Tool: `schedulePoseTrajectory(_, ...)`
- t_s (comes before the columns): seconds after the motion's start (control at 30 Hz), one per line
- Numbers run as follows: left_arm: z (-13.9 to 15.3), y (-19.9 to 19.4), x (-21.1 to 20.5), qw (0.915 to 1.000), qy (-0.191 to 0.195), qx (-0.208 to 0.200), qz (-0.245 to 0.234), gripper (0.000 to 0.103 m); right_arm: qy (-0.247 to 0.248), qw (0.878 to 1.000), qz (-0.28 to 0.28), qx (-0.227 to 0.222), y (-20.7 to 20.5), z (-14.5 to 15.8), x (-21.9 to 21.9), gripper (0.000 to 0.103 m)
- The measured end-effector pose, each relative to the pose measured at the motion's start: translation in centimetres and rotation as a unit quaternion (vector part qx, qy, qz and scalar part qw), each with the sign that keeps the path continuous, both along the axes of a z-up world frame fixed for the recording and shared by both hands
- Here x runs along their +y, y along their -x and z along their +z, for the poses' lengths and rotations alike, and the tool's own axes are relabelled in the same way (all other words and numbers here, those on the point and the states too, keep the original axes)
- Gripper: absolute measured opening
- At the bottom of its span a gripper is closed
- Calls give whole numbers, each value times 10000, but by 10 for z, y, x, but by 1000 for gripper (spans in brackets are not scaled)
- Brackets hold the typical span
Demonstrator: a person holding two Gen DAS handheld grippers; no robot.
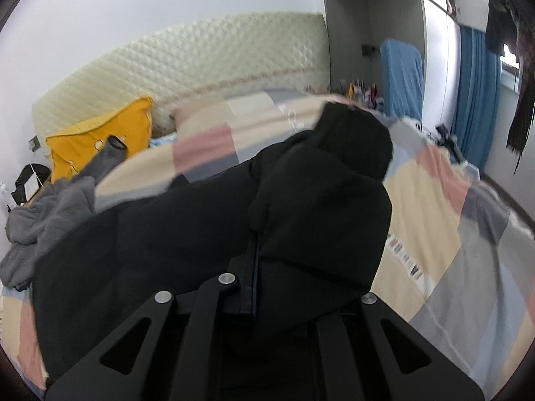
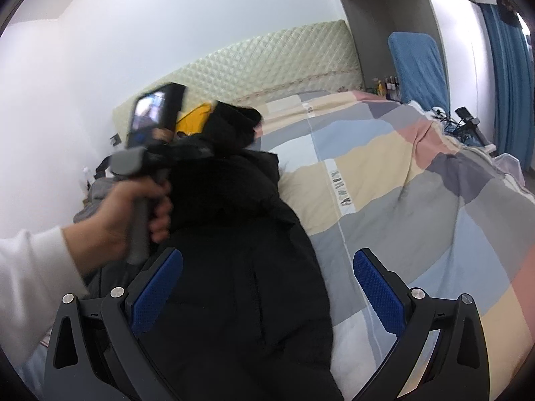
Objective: Fold large clothes
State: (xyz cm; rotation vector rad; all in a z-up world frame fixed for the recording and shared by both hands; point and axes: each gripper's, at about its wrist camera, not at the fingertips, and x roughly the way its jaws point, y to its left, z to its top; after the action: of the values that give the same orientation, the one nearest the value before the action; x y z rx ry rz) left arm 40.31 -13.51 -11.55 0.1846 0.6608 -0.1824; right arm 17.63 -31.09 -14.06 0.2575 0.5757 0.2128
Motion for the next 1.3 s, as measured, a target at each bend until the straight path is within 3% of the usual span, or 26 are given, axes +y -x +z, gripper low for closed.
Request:
schedulePoseTrajectory(0.17,-34,-13,-9,9997,-49,239,74,7,16,10000,57,75,-6,-7,3,103)
schedulePoseTrajectory(0.33,-61,-24,-24,9976,-478,494,39,7,71,9998,74,151,-14,-14,7,103)
schedulePoseTrajectory(0.5,-45,-15,-12,9994,47,294,172,11,93,9998,-30,151,-16,-16,5,103)
schedulePoseTrajectory(0.57,-39,-11,-6,9990,257,292,213,18,73,9999,-30,134,-16,-16,5,103)
schedulePoseTrajectory(0.67,-35,-5,-3,9978,341,541,185,59,46,9999,45,108,-17,-16,6,103)
schedulePoseTrajectory(0.7,-33,-2,-2,9979,292,539,195,80,92,9999,71,90,-17,-16,9,103)
schedulePoseTrajectory(0.73,-29,4,-1,9984,243,482,187,85,130,9998,97,80,-17,-16,11,103)
schedulePoseTrajectory(0.87,-10,22,13,9987,293,415,79,85,248,9994,220,32,-16,-16,18,103)
schedulePoseTrajectory(0.97,15,37,36,9984,430,247,256,85,344,9991,242,-35,-14,-14,23,103)
schedulePoseTrajectory(1.1,49,59,73,9958,803,145,408,85,406,9988,270,-104,-13,-11,28,103)
schedulePoseTrajectory(1.23,73,83,101,9952,803,61,559,86,611,9976,191,-273,-6,-5,26,103)
schedulePoseTrajectory(1.3,78,98,119,9948,776,233,621,85,530,9982,96,-279,-4,-2,20,103)
